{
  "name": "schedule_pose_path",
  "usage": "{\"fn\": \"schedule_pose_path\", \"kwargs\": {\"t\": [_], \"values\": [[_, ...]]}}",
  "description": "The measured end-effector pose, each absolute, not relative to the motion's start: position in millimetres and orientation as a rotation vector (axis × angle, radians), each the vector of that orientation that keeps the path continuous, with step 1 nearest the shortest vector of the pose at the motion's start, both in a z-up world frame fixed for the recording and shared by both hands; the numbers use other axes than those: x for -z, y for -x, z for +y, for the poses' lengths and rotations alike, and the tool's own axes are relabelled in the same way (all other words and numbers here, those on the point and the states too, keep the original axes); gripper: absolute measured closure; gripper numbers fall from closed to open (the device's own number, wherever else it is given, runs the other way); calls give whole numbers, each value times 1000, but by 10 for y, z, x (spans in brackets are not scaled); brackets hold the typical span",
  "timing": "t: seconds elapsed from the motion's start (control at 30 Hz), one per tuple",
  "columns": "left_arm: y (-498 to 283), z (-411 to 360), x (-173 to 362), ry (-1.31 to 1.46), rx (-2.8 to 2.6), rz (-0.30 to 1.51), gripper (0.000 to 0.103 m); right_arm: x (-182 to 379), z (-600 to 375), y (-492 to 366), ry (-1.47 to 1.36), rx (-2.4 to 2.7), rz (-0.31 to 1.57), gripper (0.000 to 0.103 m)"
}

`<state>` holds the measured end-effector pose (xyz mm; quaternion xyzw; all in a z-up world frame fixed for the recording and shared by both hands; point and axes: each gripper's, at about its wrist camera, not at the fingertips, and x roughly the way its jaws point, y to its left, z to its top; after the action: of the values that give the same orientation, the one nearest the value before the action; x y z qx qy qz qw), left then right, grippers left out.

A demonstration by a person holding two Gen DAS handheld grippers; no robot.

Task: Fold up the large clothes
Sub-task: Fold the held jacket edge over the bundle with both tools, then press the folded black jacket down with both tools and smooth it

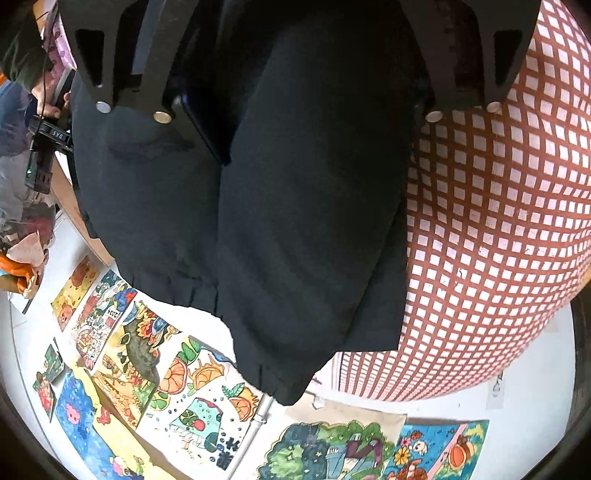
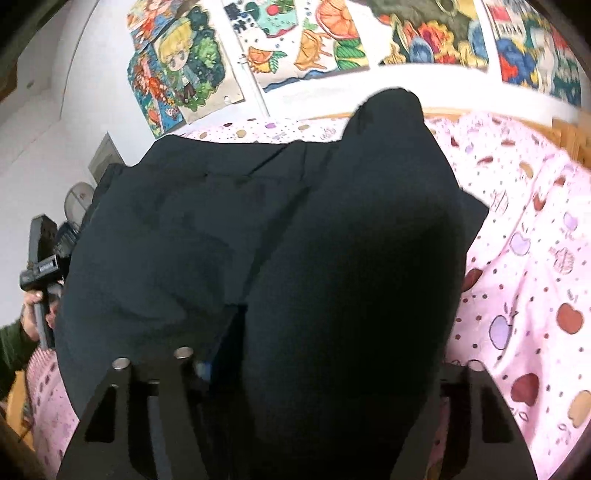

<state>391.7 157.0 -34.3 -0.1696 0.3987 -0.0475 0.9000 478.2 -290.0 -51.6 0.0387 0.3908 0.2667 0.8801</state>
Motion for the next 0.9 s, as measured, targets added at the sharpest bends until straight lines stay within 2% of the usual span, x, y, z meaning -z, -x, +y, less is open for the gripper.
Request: {"fn": "schedule_pose_path", "kwargs": {"t": [0.07,0.17,0.33,0.5,0.67,0.9], "values": [[-3886,1549,323,347,92,814,37,458,-2886,-4733,-72,-540,800,61],[-3800,1529,287,342,65,788,46,407,-2884,-4669,-92,-512,783,68],[-3720,1419,204,305,24,759,57,368,-2833,-4594,-83,-477,766,73],[-3620,1430,33,350,13,722,73,271,-2802,-4483,-95,-439,732,80],[-3475,1412,-190,353,41,693,79,29,-2815,-4350,-131,-452,678,84],[-3299,1332,-417,409,66,692,82,-266,-2829,-4092,-129,-478,634,85]]}}
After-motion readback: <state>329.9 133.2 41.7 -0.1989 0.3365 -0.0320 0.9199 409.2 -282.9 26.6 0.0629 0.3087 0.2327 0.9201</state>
